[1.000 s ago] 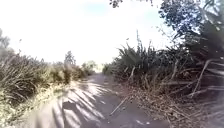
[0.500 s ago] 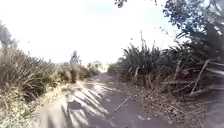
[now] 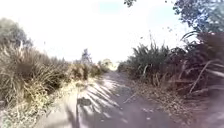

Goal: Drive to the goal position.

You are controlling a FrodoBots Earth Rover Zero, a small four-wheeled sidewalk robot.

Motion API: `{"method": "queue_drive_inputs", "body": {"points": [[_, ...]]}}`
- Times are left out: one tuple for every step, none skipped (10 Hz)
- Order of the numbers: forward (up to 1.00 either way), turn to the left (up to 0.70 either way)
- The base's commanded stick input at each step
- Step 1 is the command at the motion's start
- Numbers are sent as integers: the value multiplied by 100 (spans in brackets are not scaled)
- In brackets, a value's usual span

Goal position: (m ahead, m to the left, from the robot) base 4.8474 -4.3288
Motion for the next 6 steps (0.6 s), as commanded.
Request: {"method": "queue_drive_inputs", "body": {"points": [[-70,-35],[-70,-35],[-70,-35],[-70,-35],[-70,-35],[-70,-35]]}}
